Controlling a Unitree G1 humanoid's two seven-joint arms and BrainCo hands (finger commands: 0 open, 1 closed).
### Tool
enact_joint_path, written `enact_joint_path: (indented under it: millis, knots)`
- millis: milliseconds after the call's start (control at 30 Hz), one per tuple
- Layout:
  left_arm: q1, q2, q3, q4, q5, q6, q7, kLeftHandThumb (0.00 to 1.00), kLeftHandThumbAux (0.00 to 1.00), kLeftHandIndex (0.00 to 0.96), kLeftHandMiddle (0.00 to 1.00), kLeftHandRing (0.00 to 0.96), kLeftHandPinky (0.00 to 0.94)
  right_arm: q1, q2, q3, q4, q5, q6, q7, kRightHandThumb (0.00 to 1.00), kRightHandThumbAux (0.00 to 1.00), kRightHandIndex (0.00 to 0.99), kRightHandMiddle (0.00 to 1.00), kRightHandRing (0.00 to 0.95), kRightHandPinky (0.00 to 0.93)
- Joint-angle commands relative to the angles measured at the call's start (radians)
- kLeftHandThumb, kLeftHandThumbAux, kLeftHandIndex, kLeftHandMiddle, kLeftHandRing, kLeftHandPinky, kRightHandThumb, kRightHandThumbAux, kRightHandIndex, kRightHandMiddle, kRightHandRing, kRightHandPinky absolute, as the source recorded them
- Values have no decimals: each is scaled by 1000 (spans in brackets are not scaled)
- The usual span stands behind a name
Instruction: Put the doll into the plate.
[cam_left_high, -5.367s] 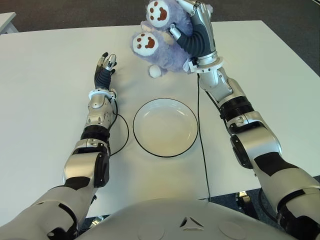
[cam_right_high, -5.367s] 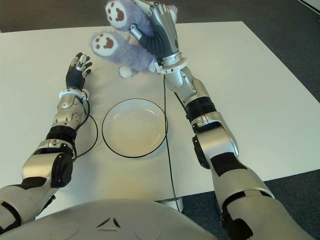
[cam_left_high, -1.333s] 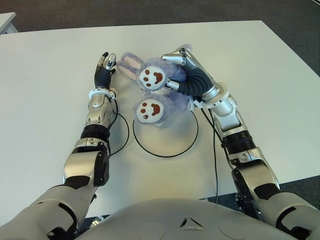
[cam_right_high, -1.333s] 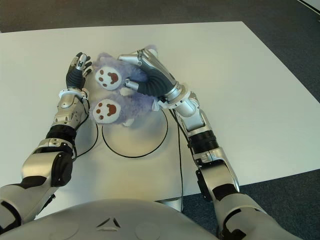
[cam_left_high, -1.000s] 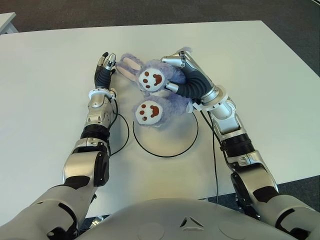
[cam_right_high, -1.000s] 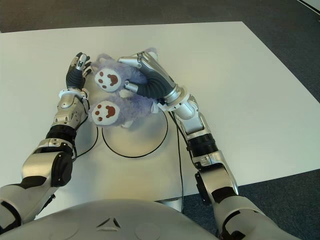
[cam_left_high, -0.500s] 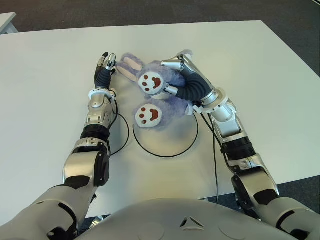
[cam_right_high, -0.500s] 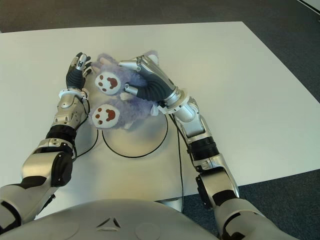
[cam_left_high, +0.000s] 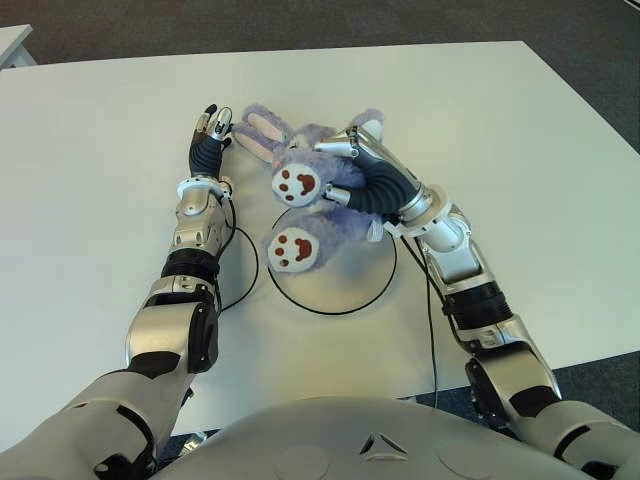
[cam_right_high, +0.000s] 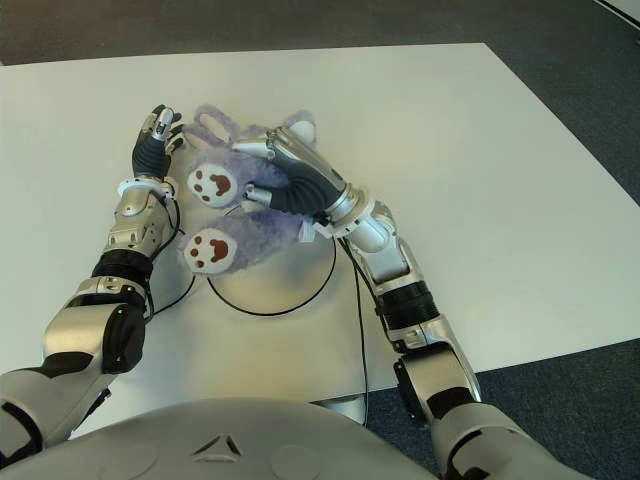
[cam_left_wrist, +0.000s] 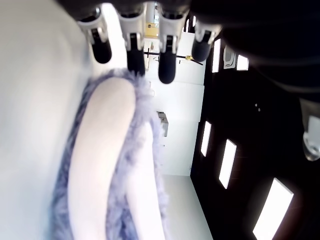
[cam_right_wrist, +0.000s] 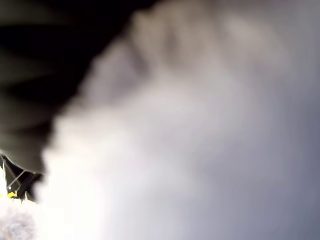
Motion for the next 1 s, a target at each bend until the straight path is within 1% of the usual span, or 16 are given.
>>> enact_joint_path:
  millis: [33,133,167,367,467,600,667,833,1000]
  knots:
    - [25,3,-1,21,4,35,4,0,420,9,174,154,52,17,-8,26,1,23,15,45,719,710,439,798,804,814]
    - [25,3,-1,21,4,36,4,0,421,9,174,153,49,16,-14,32,-4,35,27,66,716,710,438,791,800,801]
    - [26,3,-1,21,4,36,3,0,421,9,174,152,48,16,-16,35,-6,37,33,75,712,710,438,781,790,774]
    - [27,4,-2,22,5,29,0,0,420,5,171,145,34,23,-25,35,-13,43,55,104,704,712,432,729,743,717]
    - [27,4,-2,22,5,27,1,0,422,5,172,149,50,29,-25,32,-16,44,63,108,699,713,429,695,705,665]
    - [27,4,-1,22,5,27,4,0,421,3,170,146,42,43,-24,32,-18,45,71,109,697,713,428,673,682,676]
    - [26,4,-1,22,5,28,4,0,420,3,171,147,38,50,-22,34,-11,38,63,103,691,715,425,666,674,654]
    - [27,4,0,22,3,29,-1,0,416,0,159,139,34,53,-18,35,4,22,50,92,679,718,425,674,679,662]
    - [28,5,0,22,2,25,-7,0,412,0,154,134,37,59,-17,40,16,27,38,93,678,719,425,677,679,655]
